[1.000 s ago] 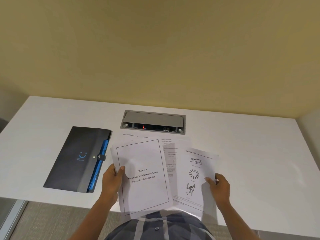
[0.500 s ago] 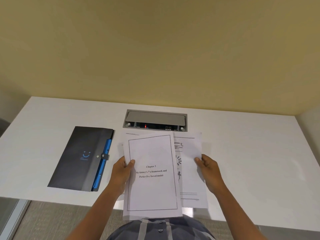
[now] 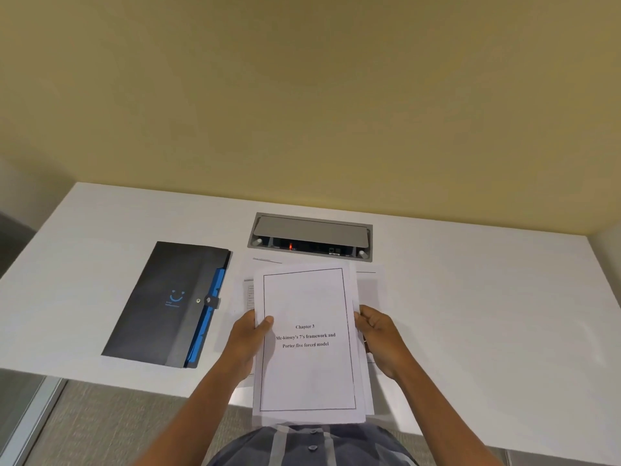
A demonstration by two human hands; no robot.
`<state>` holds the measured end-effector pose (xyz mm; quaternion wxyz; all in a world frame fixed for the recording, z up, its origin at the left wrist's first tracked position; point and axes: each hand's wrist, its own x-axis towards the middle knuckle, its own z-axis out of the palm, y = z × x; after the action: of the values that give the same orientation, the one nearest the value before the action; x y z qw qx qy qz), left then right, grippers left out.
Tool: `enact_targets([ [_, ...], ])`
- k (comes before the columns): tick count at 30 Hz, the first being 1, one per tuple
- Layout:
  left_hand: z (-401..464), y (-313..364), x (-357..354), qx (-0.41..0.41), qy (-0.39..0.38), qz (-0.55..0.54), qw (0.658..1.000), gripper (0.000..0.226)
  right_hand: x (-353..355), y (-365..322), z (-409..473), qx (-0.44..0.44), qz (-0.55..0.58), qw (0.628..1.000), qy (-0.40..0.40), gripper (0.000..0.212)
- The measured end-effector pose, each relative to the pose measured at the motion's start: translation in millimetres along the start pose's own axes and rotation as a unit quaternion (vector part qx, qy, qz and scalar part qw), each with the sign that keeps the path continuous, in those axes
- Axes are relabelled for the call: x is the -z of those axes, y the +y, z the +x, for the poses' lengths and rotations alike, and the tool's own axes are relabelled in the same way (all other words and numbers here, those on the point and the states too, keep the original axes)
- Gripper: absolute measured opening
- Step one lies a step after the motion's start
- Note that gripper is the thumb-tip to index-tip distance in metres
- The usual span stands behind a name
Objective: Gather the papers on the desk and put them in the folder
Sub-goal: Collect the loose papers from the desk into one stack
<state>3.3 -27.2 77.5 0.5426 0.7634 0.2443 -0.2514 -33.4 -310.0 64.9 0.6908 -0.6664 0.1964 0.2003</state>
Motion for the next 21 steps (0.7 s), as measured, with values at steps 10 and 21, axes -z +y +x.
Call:
enact_targets([
  [10, 4.2, -9.7, -1.9, 0.011, 0.026, -0.007, 1.0, 0.01, -1.2, -12.7, 18.2, -0.038, -0.035, 0.997, -0.061, 0.028],
  [21, -9.4, -39.6, 12.4, 0.05, 0.13, -0.084, 0.987, 0.003, 64.1, -43.2, 72.4, -0.019, -0.449, 0.893, 0.039, 0.088],
])
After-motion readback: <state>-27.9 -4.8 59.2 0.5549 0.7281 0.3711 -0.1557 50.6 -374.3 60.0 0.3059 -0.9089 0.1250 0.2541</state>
